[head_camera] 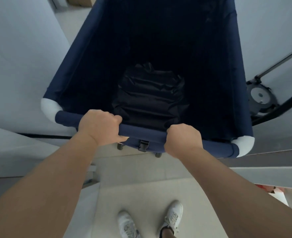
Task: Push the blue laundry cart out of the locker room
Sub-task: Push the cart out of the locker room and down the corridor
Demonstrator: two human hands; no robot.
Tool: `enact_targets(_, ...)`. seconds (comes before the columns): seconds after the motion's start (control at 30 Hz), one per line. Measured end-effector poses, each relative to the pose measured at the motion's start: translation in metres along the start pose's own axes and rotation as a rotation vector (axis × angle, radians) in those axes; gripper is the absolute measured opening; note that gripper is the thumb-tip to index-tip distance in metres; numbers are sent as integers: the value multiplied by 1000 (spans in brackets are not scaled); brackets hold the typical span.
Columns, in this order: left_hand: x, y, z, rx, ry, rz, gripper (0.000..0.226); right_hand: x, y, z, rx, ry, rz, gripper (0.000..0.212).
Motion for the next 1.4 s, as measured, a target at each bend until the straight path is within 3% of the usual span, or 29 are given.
enact_targets(0.23,4,-35,3,12,27,-31,51,-18,-25,11,16,15,4,13)
enact_targets(0.37,15,-66,5,21,32,-38,51,-32,-56,22,64,-4,67,1)
enact_targets(0.63,60,-119,4,14,62,-49,52,-36,-113,45,124,-170,189,31)
enact_targets(0.83,84,-156,3,-22,115,-82,51,-45,-151,59,190,-241,144,56)
enact_targets(1.13,122,-238,6,-26,169,-117,44,-68,-229,86,314,-160,33,34)
enact_targets(1.4,148,-316,9,-34,219,-148,64,-94,-298,115,267,-115,-27,21)
Point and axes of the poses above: each hand's wrist, its own y-axis away from the middle knuckle, its own z-axis out of the back of the hand, x = y × z, the point moved 3 cm from there along -y, towards the middle knuckle, and after that the axes turned 10 degrees about y, right-handed, at the moved point
